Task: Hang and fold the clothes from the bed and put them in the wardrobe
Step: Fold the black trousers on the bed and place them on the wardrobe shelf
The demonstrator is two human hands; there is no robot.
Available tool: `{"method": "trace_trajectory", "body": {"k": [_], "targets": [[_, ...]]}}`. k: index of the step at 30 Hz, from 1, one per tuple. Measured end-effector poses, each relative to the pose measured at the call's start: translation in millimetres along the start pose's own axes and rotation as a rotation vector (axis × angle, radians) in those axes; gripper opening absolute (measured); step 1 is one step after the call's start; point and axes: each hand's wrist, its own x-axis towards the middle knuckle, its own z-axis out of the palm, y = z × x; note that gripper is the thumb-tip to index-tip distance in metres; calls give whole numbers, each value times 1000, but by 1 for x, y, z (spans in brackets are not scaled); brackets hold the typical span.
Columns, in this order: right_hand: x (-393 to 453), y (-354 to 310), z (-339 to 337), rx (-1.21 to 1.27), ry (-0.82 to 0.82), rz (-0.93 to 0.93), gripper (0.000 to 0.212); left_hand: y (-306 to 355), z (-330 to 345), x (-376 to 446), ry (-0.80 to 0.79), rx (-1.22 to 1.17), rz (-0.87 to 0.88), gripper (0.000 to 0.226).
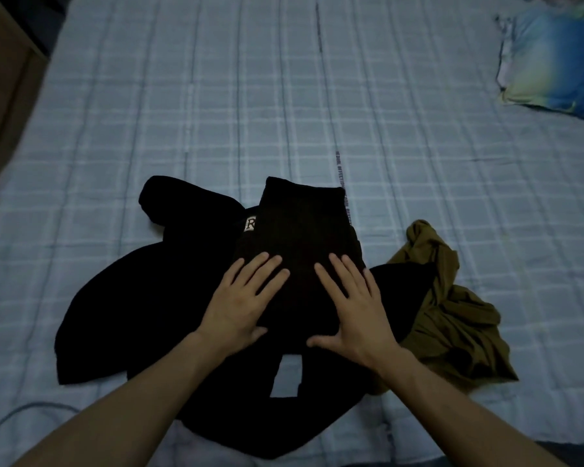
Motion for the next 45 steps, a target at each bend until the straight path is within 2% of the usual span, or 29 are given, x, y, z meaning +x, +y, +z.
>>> {"method": "trace_trajectory", "body": {"k": [3, 6, 9, 12, 15, 18, 23, 26, 29, 31, 36, 40, 45], "targets": [[9, 6, -1, -84, -52, 35, 139, -2, -15, 12, 18, -32, 26, 118], [27, 16, -16, -73, -30, 43, 135, -10, -41, 37, 2, -63, 24, 104], [48, 31, -34, 52, -46, 46, 128, -13, -65, 56, 0, -52, 6, 92], [64, 51, -49, 191, -71, 39, 121, -8, -69, 59, 59, 55, 17, 99], [69, 59, -54, 260, -100, 13, 116, -8, -62, 59, 3, 165, -34, 121], [71, 58, -52, 253, -95, 8, 116, -11, -58, 66, 8, 152, -77, 117], [50, 56, -45, 145, 102, 40, 117, -16, -68, 77, 167, 124, -59, 87], [43, 55, -38, 66, 155, 41, 123, -17, -73, 82, 212, 148, -63, 79], [55, 59, -44, 84, 214, 24, 104, -16, -74, 84, 233, 110, -90, 79], [63, 59, -55, 102, 241, -3, 93, -16, -80, 81, 292, 92, -110, 70], [71, 45, -96, 125, 356, -125, 82, -13, -124, 57, 484, 112, -125, 46], [77, 0, -149, 152, 457, -277, 77, -20, -177, 10, 611, 115, -201, 42], [81, -91, -220, 161, 554, -489, 67, -37, -251, -79, 779, 188, -334, 41]]}}
